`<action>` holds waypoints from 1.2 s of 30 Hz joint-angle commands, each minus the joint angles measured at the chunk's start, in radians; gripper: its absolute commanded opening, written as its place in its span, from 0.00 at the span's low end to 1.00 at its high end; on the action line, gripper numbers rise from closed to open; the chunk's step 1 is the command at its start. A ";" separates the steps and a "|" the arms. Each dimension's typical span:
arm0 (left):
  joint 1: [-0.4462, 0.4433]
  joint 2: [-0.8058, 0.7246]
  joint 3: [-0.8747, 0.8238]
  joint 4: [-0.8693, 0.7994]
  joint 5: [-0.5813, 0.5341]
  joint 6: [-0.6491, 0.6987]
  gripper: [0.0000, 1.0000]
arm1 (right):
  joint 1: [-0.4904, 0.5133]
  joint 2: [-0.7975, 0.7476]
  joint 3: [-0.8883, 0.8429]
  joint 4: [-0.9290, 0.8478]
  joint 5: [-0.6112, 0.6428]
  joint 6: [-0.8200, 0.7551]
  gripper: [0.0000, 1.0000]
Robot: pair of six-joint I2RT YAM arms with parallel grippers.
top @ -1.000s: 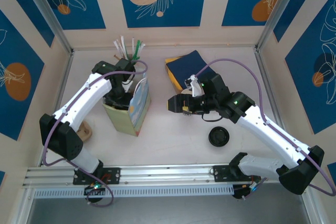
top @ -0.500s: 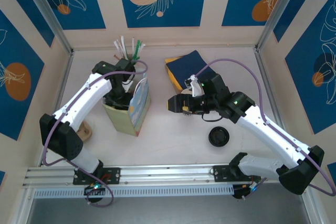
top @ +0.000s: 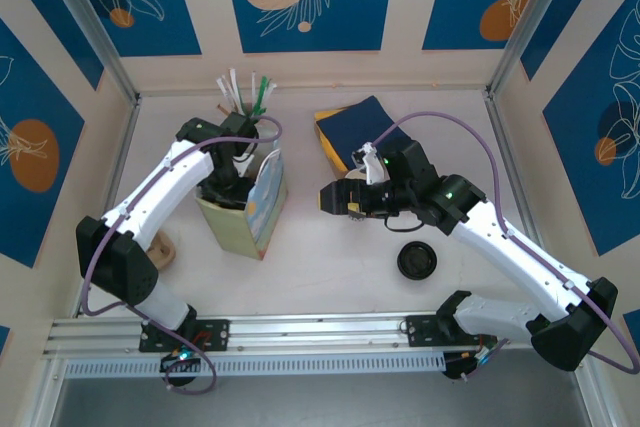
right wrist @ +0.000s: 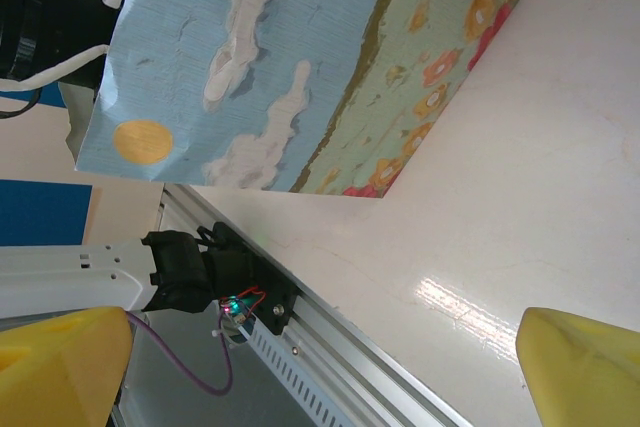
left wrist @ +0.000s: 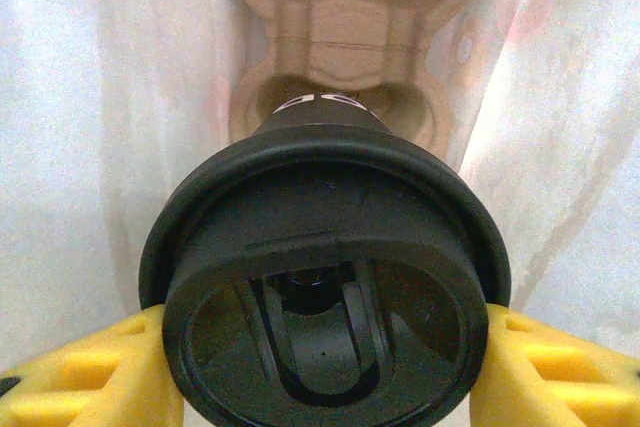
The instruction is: Pack the takeout coffee
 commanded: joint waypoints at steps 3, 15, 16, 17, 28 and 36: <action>0.012 -0.003 -0.013 -0.007 0.026 0.027 0.49 | -0.004 -0.003 -0.011 -0.006 -0.016 -0.003 0.99; 0.014 0.005 -0.007 -0.005 0.028 0.032 0.49 | -0.004 -0.001 -0.005 -0.009 -0.016 -0.005 0.99; 0.014 0.007 -0.006 -0.007 0.026 0.032 0.49 | -0.005 -0.001 -0.005 -0.009 -0.016 -0.006 0.99; 0.015 0.009 -0.005 -0.007 0.026 0.032 0.49 | -0.005 0.000 -0.005 -0.009 -0.015 -0.006 0.99; 0.023 0.020 -0.011 -0.004 0.035 0.044 0.49 | -0.006 0.000 -0.006 -0.005 -0.017 -0.004 0.99; 0.031 0.024 -0.032 0.014 0.034 0.051 0.49 | -0.006 0.002 -0.010 -0.003 -0.018 -0.004 0.99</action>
